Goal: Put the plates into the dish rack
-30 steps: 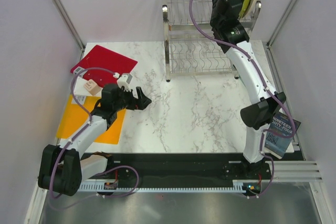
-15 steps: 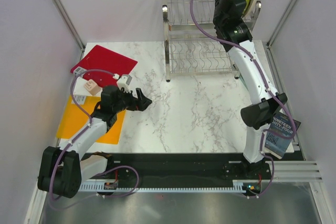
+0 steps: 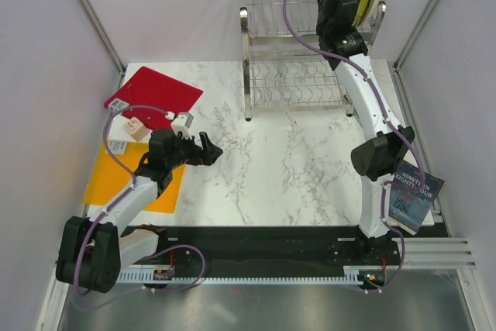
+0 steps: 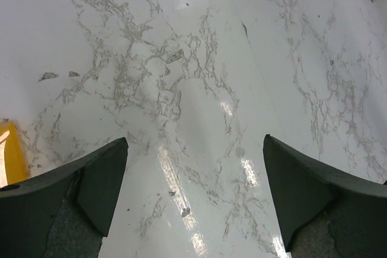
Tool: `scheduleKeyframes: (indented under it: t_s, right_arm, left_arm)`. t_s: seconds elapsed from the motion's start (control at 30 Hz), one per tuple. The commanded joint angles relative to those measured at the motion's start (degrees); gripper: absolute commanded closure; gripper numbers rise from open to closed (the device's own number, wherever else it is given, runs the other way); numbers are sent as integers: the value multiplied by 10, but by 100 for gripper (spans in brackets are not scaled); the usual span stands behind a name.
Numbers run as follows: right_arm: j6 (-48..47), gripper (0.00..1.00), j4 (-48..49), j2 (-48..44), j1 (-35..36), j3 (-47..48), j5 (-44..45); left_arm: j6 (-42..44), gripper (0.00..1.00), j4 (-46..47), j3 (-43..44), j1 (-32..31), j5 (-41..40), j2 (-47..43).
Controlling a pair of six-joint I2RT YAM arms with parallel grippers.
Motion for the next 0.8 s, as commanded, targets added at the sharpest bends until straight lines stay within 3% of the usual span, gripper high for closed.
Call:
scheduleKeyframes:
  t_s: [0.0, 0.27, 0.47, 0.77]
  right_arm:
    - [18, 100, 44, -6, -29, 43, -7]
    - [36, 100, 10, 7, -27, 43, -14]
    - [97, 100, -24, -21, -24, 23, 39]
    - [16, 100, 18, -60, -13, -23, 78]
  left_arm:
    - [4, 0, 25, 1, 2, 4, 6]
    - [1, 0, 23, 6, 2, 7, 16]
    - [-1, 0, 23, 7, 2, 8, 18]
    - [-7, 0, 33, -1, 2, 10, 18]
